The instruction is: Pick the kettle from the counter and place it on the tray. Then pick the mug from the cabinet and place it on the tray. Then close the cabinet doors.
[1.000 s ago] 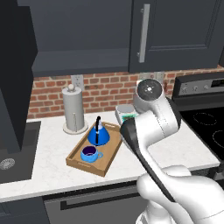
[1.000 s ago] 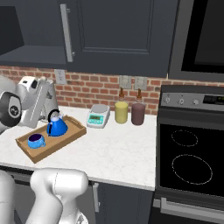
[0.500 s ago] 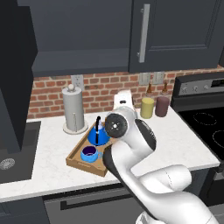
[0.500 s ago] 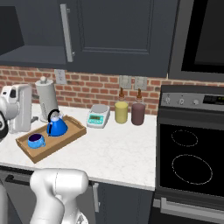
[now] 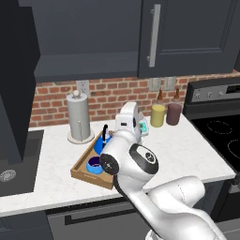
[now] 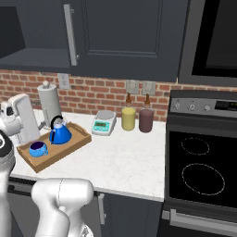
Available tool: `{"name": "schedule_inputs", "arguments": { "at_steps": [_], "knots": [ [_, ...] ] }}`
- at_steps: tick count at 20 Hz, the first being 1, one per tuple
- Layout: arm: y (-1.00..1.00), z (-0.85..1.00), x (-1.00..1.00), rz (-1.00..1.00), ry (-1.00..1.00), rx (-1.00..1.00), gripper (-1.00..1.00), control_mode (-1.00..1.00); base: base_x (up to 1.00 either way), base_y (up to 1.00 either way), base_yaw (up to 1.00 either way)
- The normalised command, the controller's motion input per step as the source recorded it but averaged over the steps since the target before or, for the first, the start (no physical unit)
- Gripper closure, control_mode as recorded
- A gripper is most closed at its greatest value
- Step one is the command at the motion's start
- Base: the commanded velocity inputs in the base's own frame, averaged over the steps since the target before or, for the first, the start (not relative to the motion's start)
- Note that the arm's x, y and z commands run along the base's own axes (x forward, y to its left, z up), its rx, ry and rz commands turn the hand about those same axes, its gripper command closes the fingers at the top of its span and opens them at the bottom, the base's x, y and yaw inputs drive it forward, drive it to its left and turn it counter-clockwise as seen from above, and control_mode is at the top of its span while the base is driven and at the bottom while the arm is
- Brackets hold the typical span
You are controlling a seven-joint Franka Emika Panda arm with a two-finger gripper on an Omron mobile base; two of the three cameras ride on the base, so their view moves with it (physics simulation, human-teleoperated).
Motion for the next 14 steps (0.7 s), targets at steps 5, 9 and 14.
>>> {"name": "schedule_inputs", "arguments": {
  "at_steps": [5, 9, 14],
  "knots": [
    [0.42, 0.32, -0.17, -0.19, -0.16, -0.14, -1.00, -1.00, 0.00, 0.00, 0.00],
    [0.57, 0.24, -0.21, -0.21, -0.01, -0.08, -1.00, -1.00, 0.00, 0.00, 0.00],
    [0.73, 0.19, -0.07, -0.18, 0.00, -0.09, -1.00, -1.00, 0.00, 0.00, 0.00]
  ]
}}
